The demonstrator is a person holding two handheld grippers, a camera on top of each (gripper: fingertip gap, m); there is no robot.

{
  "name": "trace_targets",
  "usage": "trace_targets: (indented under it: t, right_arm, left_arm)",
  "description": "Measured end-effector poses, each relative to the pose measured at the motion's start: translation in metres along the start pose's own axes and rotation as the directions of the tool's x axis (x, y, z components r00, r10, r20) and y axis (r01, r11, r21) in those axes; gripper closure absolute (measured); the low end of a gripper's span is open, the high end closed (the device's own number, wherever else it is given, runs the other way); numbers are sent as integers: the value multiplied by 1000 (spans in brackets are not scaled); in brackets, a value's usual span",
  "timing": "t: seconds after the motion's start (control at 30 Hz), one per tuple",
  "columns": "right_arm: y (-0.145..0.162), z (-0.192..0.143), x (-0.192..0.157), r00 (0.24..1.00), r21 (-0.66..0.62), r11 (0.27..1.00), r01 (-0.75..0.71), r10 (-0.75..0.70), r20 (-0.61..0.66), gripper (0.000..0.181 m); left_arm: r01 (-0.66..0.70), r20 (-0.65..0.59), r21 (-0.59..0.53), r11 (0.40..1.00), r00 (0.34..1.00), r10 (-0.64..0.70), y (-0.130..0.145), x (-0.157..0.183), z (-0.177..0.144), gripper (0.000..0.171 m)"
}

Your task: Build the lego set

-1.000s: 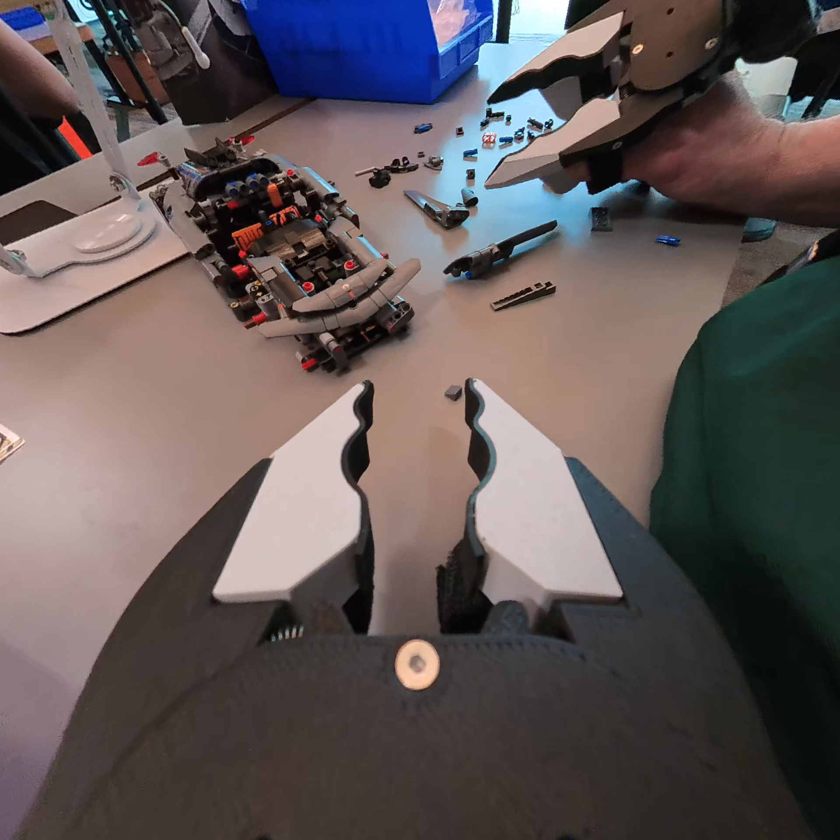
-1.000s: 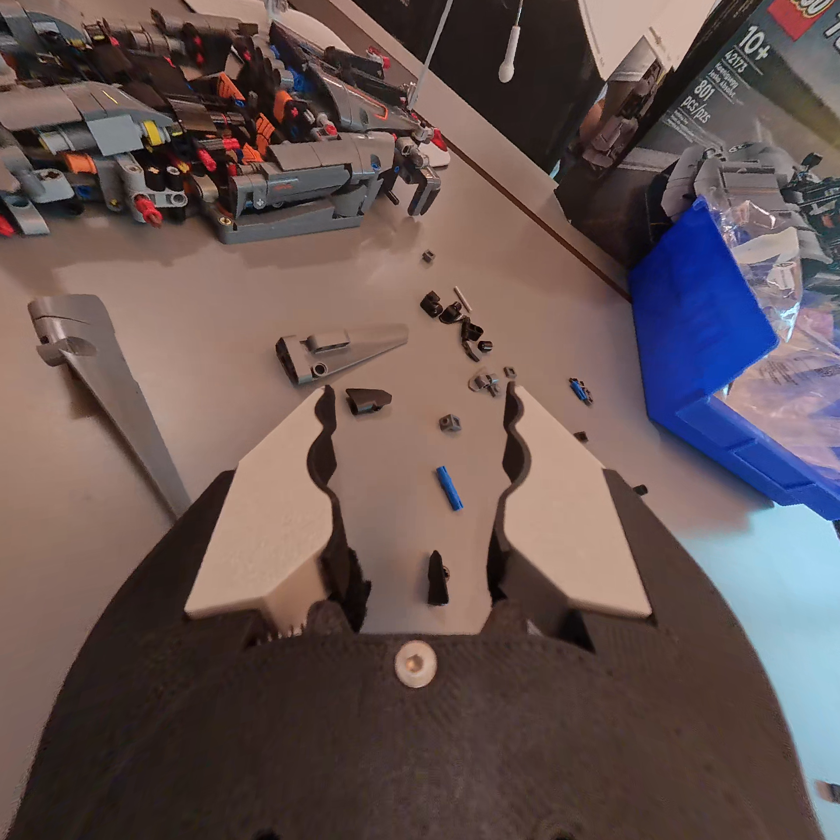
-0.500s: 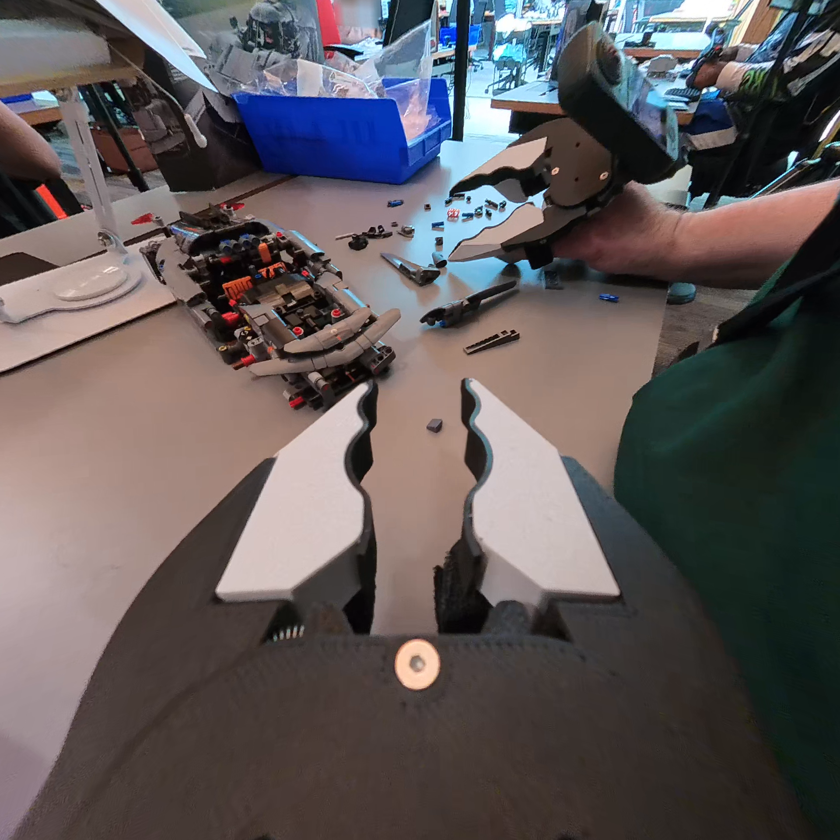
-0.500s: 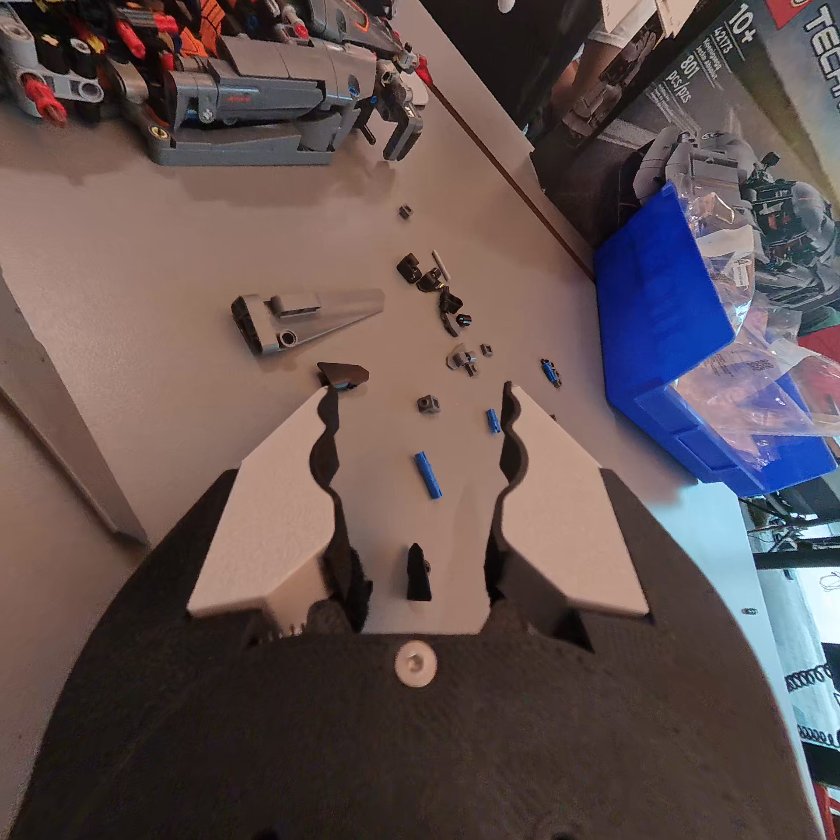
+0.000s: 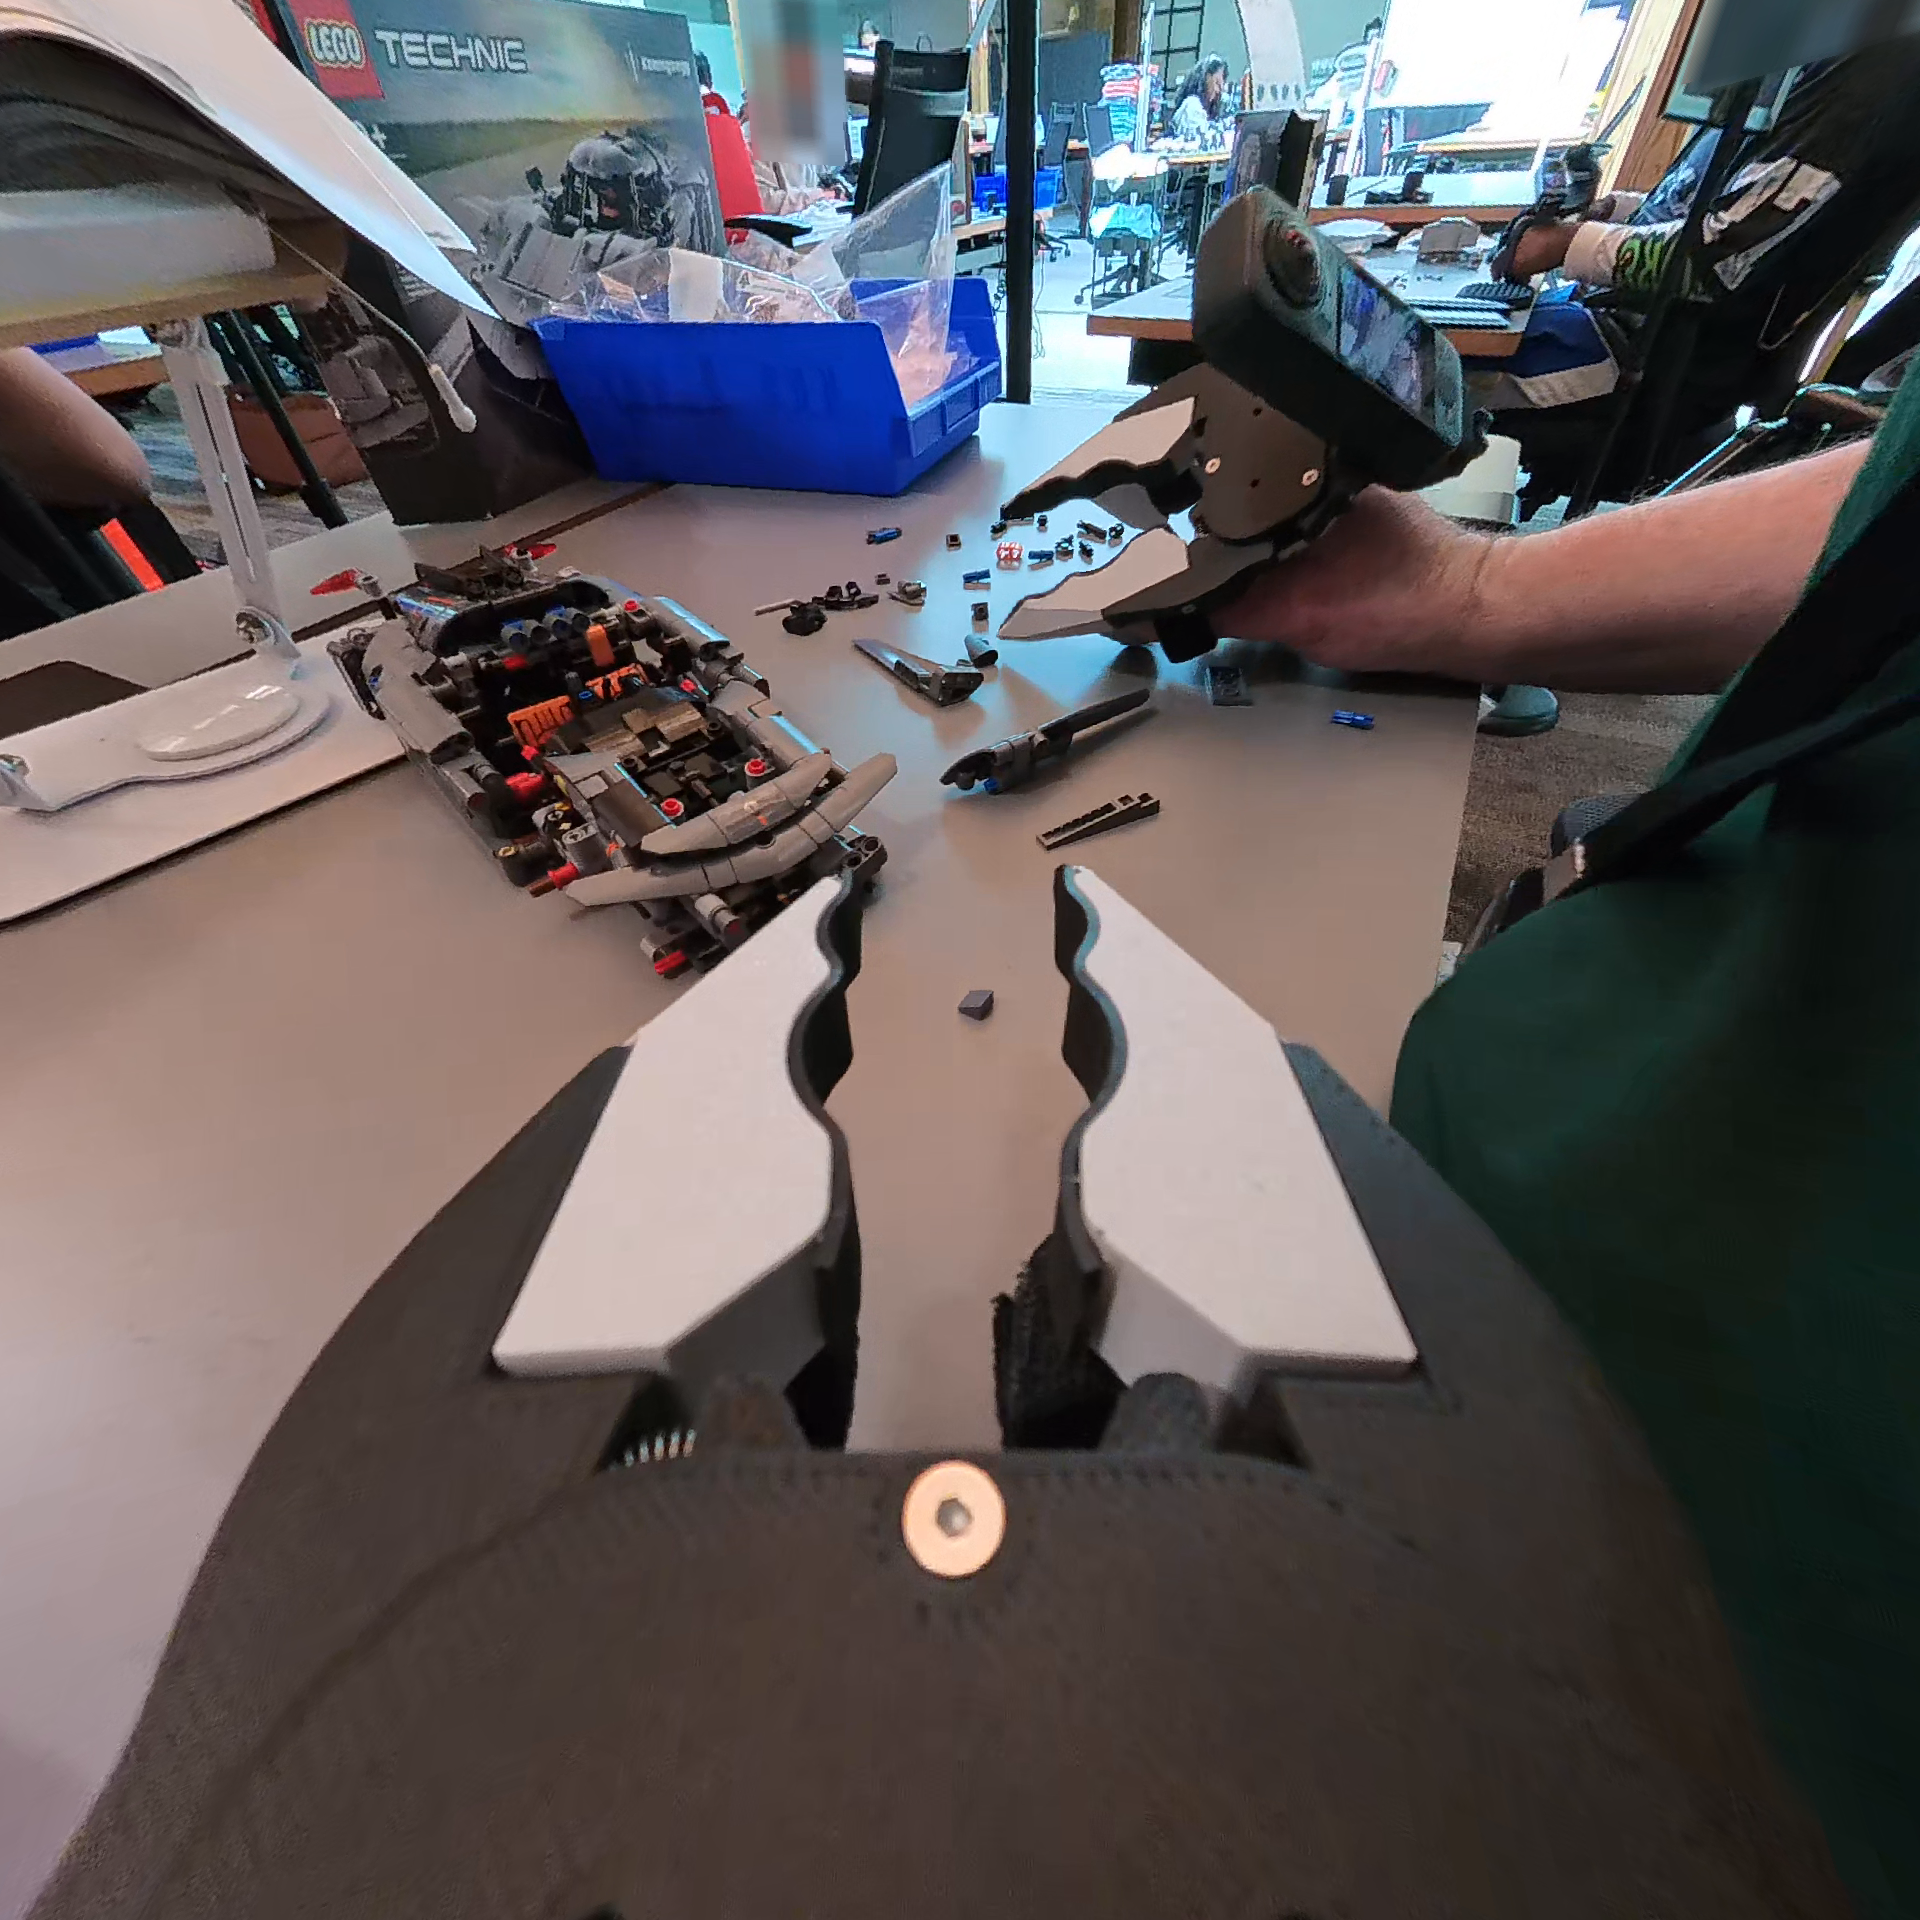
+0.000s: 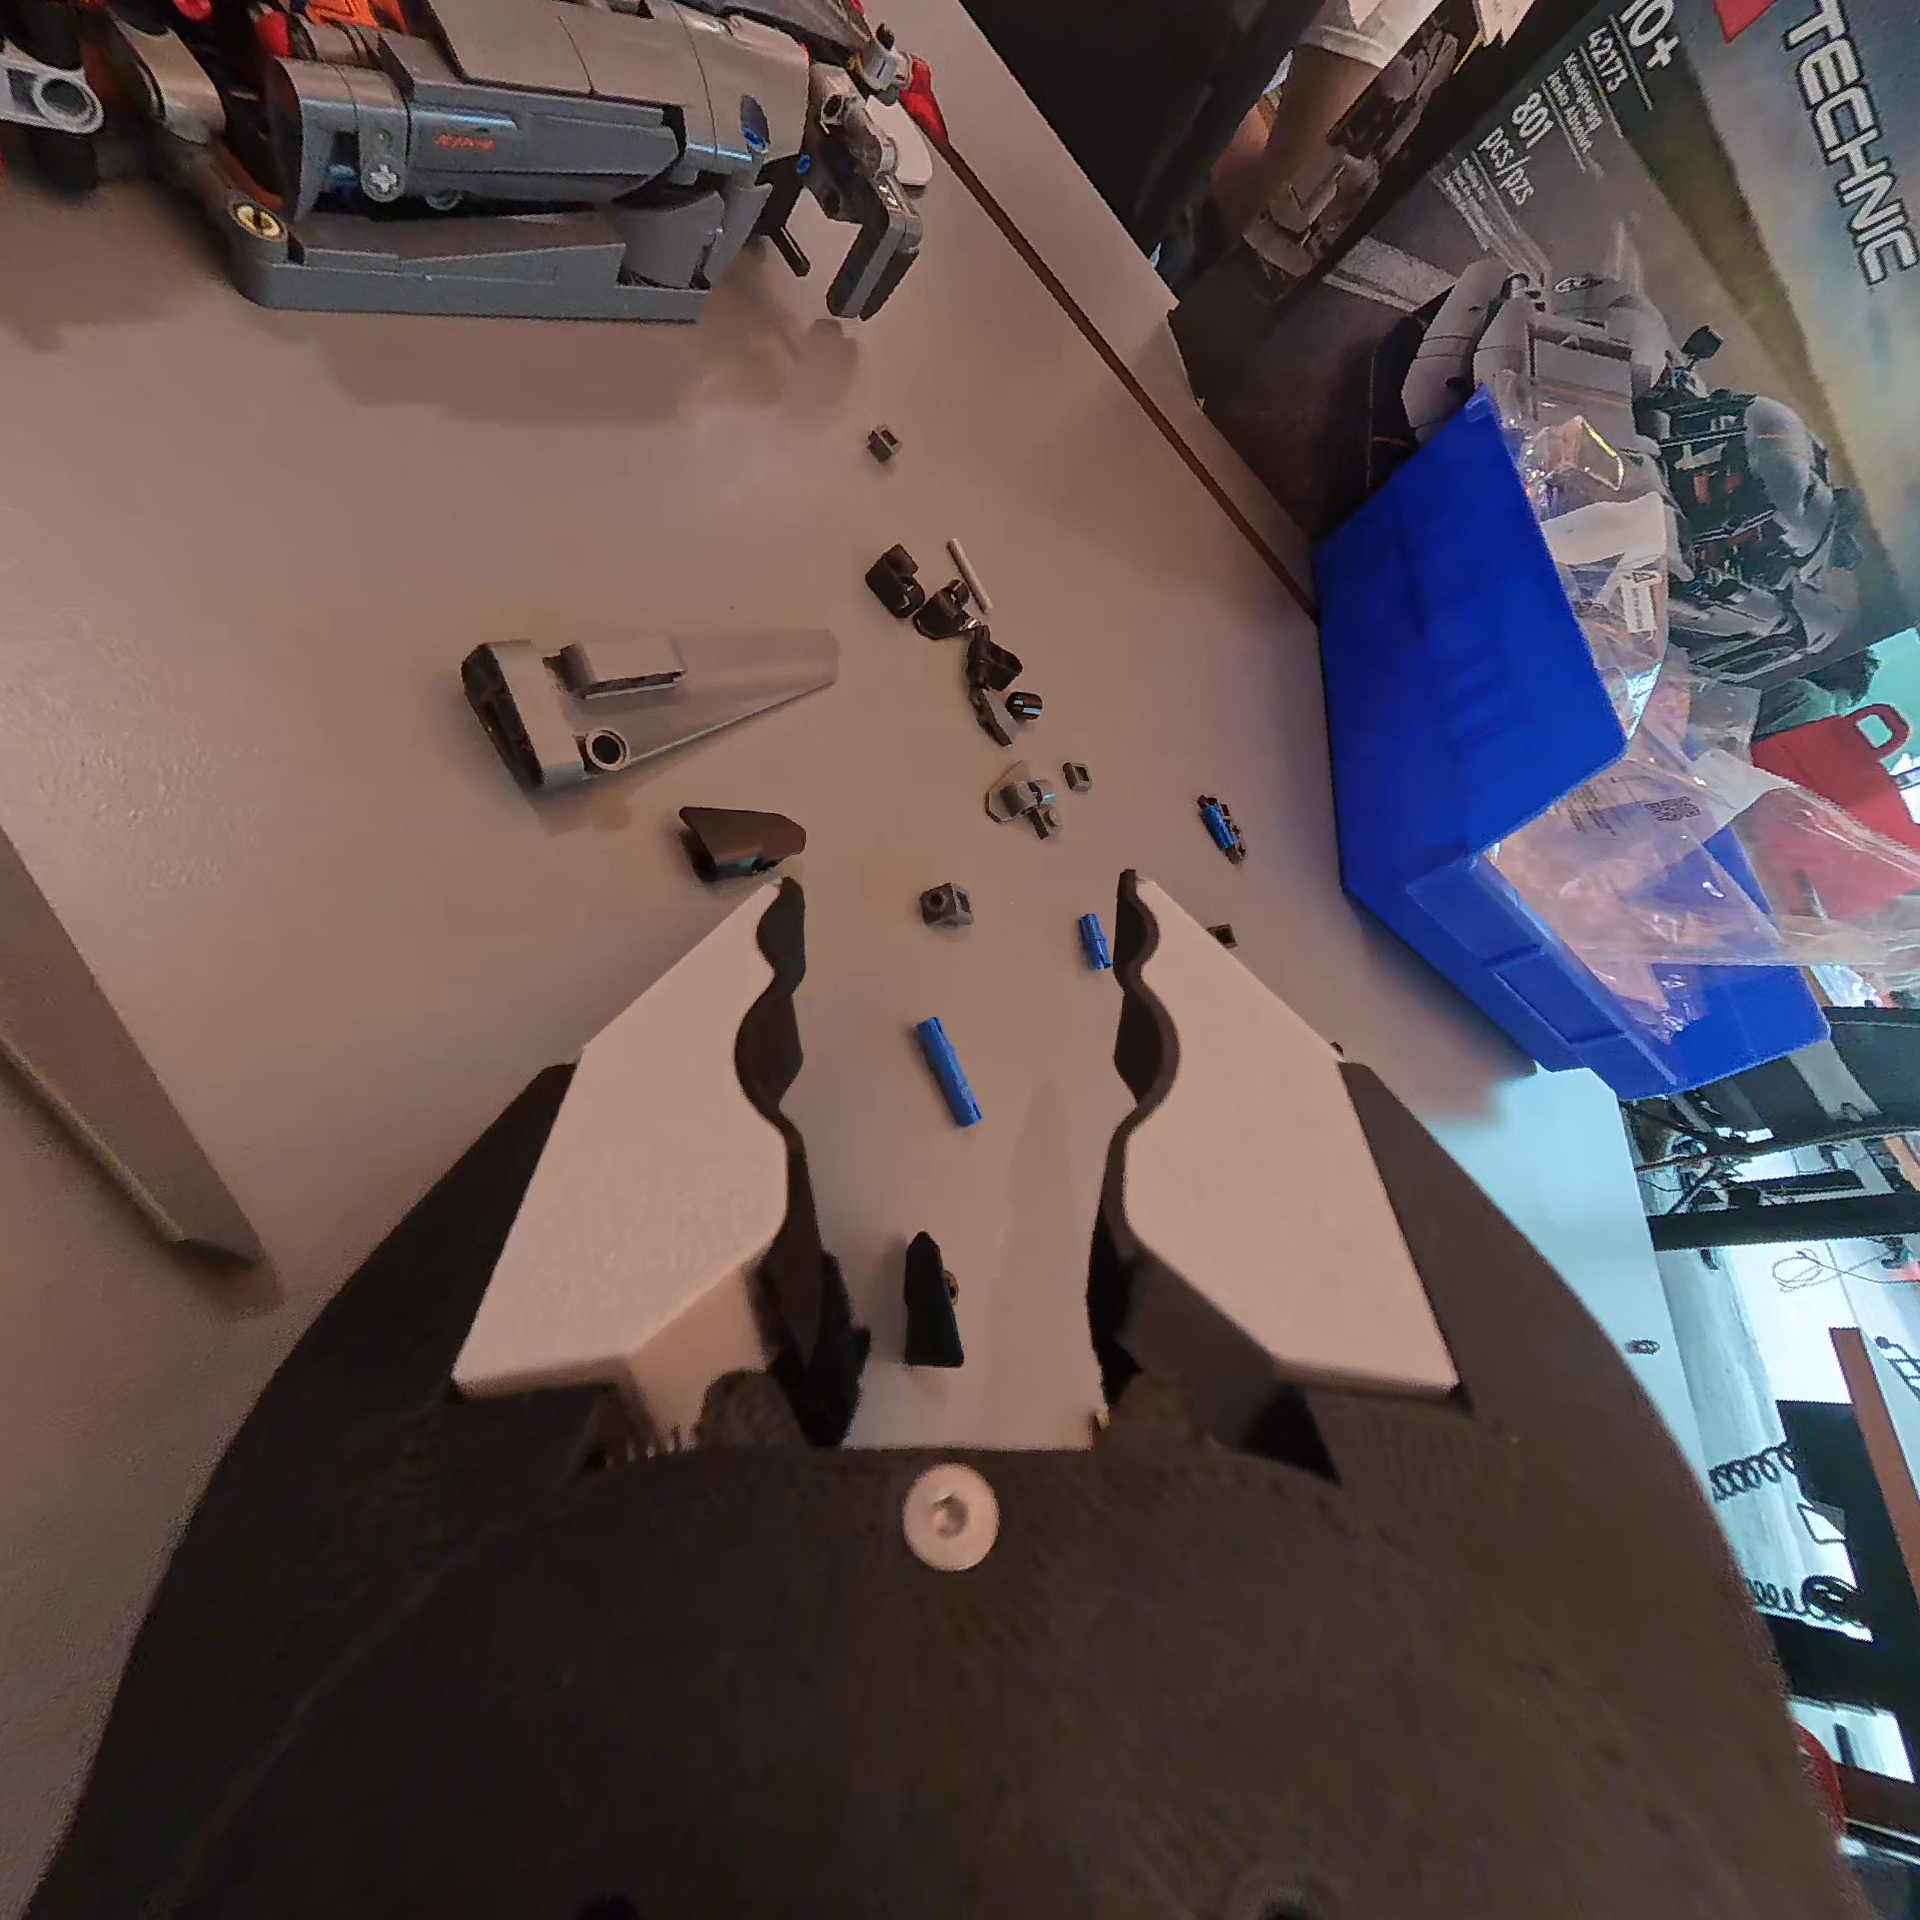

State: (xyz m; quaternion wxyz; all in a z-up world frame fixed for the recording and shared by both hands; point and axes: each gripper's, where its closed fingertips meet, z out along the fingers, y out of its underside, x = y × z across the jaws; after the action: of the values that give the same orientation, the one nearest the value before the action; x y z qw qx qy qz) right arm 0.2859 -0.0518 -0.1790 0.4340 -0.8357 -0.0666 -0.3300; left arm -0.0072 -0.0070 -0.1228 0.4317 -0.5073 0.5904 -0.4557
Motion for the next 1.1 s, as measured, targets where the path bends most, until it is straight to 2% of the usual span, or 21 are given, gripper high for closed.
trace_targets:
  t: [0.23, 0.3, 0.37, 0.43, 0.5, 0.53, 0.6, 0.67, 0.73, 0.77, 0.8, 0.9, 0.93, 1.0, 1.1]
  right_arm:
    - [0, 0, -1, 1000, 0, 1000, 8, -8, -1, 125]
    - [0, 0, -1, 1000, 2, 1000, 10, -10, 1, 125]
    - [0, 0, -2, 1000, 4, 1000, 10, -10, 5, 125]
    - [-1, 0, -2, 1000, 6, 1000, 10, -10, 8, 125]
    - [-1, 0, -3, 1000, 9, 1000, 7, -7, 15, 125]
    - [-1, 0, -3, 1000, 10, 1000, 4, -5, 21, 125]
    - [-2, -1, -5, 1000, 13, 1000, 3, -3, 31, 126]
    - [-3, -1, -6, 999, 20, 1000, 3, -3, 44, 127]
    - [-4, -2, -8, 998, 27, 1000, 2, -4, 55, 131]
    - [-4, -3, -8, 998, 31, 1000, 2, -3, 58, 132]
    - [-4, -3, -9, 998, 34, 999, 2, -4, 60, 132]
    - [-6, -4, -8, 998, 44, 999, -12, 9, 69, 133]
    - [-6, -4, -8, 997, 46, 999, -18, 15, 73, 133]
    - [-6, -5, -9, 997, 47, 999, -20, 17, 78, 134]
    - [-7, -5, -9, 996, 51, 998, -20, 15, 84, 135]
  left_arm:
    - [1, 14, 34, 999, 1000, -2, -4, -2, -4, 137]
    - [-12, 55, 75, 997, 998, 8, -11, -7, -13, 143]
    - [-40, 138, 82, 996, 990, 29, -20, -21, -36, 148]
    - [-74, 259, 50, 996, 964, 59, -29, -45, -73, 151]
    - [-68, 368, -57, 996, 926, 85, -28, -77, -116, 151]
    - [-15, 410, -145, 989, 909, 74, -18, -94, -136, 149]
    - [117, 555, -302, 946, 829, 75, 7, -133, -184, 151]
    - [294, 606, -399, 869, 796, 9, 35, -151, -214, 150]
    - [403, 671, -465, 788, 742, 17, 56, -166, -237, 148]
    - [429, 667, -487, 761, 745, 6, 63, -167, -239, 151]
    - [482, 661, -509, 713, 750, -35, 75, -165, -238, 151]
    - [570, 679, -591, 571, 733, -29, 110, -166, -246, 154]
    - [592, 685, -595, 543, 727, -43, 117, -166, -246, 153]
    - [622, 686, -575, 531, 721, -101, 120, -164, -240, 159]
    - [674, 727, -561, 482, 679, -103, 125, -169, -250, 153]
